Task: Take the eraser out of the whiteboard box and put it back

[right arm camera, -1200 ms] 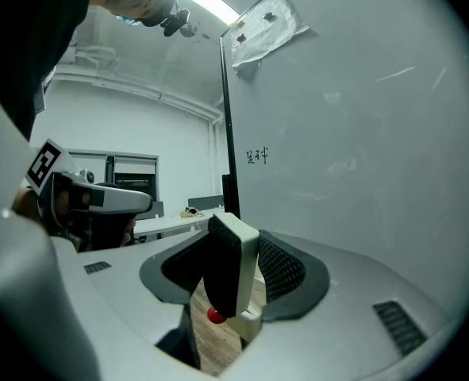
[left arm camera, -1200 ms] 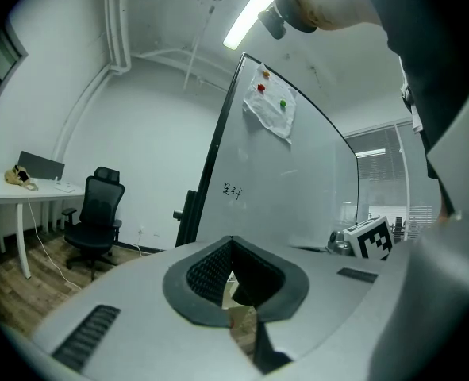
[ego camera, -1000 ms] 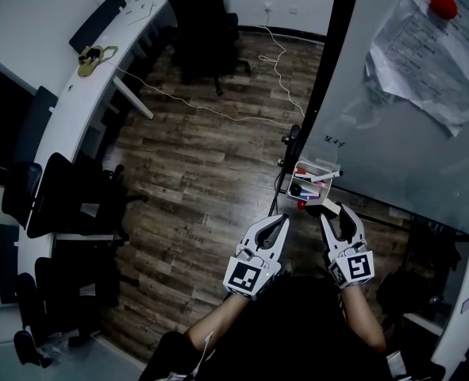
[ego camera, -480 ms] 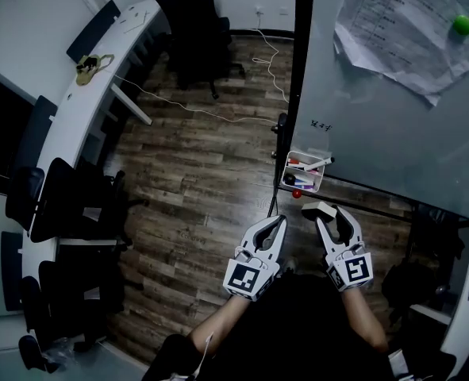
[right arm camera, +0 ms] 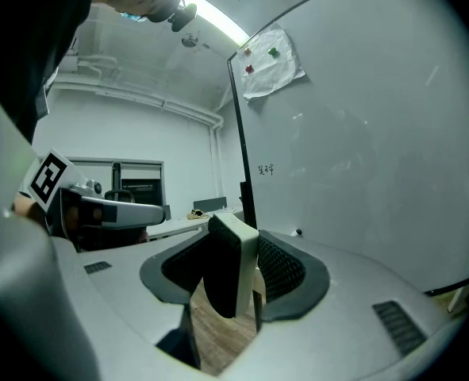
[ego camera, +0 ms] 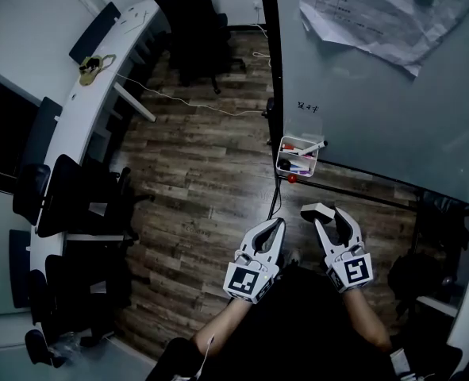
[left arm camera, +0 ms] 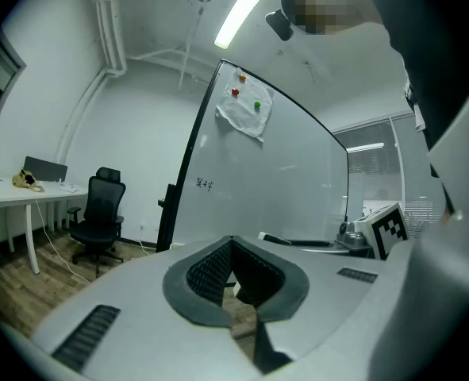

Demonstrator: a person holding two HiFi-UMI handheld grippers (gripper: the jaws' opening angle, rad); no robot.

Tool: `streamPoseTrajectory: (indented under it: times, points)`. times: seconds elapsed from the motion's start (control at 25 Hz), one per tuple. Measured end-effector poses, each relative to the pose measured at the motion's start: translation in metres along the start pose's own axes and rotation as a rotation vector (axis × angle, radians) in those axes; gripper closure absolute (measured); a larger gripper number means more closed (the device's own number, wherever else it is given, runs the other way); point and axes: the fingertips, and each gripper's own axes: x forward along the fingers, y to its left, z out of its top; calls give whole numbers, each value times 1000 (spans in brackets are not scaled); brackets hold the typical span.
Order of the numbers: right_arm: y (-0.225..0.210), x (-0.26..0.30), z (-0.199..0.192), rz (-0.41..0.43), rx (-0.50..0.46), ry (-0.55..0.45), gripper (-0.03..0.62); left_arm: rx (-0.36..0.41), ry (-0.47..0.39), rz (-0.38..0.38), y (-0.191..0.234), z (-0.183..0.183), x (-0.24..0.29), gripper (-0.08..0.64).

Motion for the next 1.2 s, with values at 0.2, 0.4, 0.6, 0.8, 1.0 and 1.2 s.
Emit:
streamPoseTrajectory:
  times: [0.2,0.4,0.6,0.8,1.0,1.2]
  points:
    - [7,-16,1,23,-1,-15,393,27,-13,16,-10,7,-11,554]
    - [16,-22,2,12,-7,-2,393,39,-17,2,-16,12,-15,554]
    - [31,-23,10,-7,22,-40,393,42,-33,-18,-6,20,-18,554]
    - [42,-22,14,-24,-13,-26,393,48,-36,-20,8,24,-24,554]
    - [50,-22,19,-33,3,-73,393,47,-45,-39,13,25,-25,554]
    - [50,-21,19,-35,-10,-86,393,43,-65,-83,14,21,-20,554]
